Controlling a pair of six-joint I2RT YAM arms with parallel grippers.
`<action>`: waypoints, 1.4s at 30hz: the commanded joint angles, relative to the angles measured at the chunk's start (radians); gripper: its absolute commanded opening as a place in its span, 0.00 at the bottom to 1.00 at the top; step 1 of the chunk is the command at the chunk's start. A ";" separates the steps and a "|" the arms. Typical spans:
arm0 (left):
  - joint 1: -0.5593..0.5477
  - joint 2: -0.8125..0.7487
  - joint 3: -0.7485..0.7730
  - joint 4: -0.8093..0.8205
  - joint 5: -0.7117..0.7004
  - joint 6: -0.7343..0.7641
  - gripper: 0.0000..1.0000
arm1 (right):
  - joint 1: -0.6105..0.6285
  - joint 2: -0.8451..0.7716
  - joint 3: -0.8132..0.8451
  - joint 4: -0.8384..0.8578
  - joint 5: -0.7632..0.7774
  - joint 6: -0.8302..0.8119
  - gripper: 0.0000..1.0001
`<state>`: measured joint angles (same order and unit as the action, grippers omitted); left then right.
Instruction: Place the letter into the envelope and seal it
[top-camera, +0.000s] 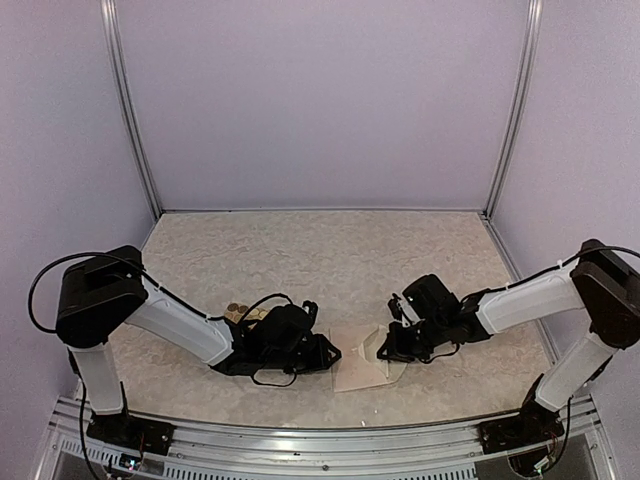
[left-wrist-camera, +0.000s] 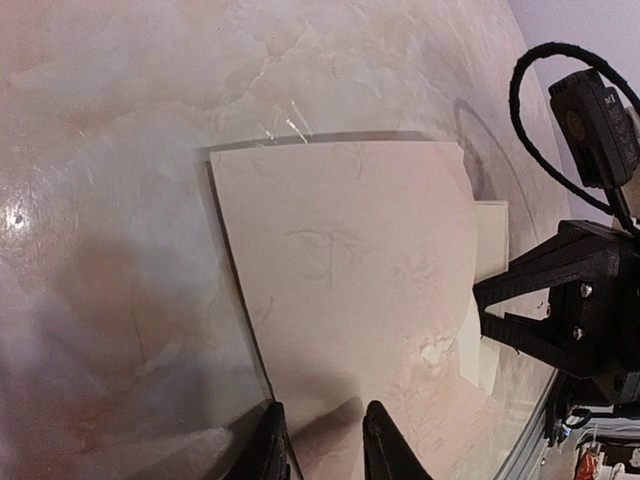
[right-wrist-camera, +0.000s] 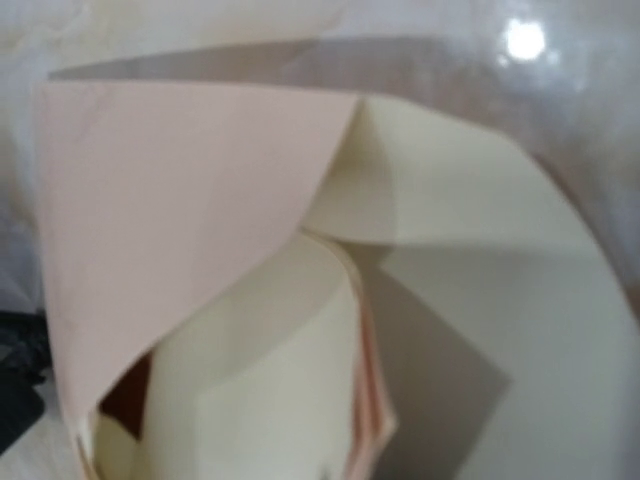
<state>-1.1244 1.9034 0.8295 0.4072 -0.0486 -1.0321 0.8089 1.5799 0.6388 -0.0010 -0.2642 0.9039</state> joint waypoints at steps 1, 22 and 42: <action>-0.006 0.033 0.001 0.002 0.035 -0.003 0.24 | 0.025 0.017 0.022 0.079 -0.048 0.005 0.00; -0.013 -0.086 -0.042 -0.080 -0.096 0.006 0.20 | 0.047 -0.217 0.028 -0.136 0.144 -0.011 0.00; -0.045 -0.003 0.099 -0.099 -0.055 0.065 0.25 | 0.047 -0.189 0.018 -0.282 0.226 0.012 0.00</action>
<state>-1.1599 1.8446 0.8677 0.3164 -0.1261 -1.0035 0.8429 1.3540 0.6479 -0.2573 -0.0452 0.9058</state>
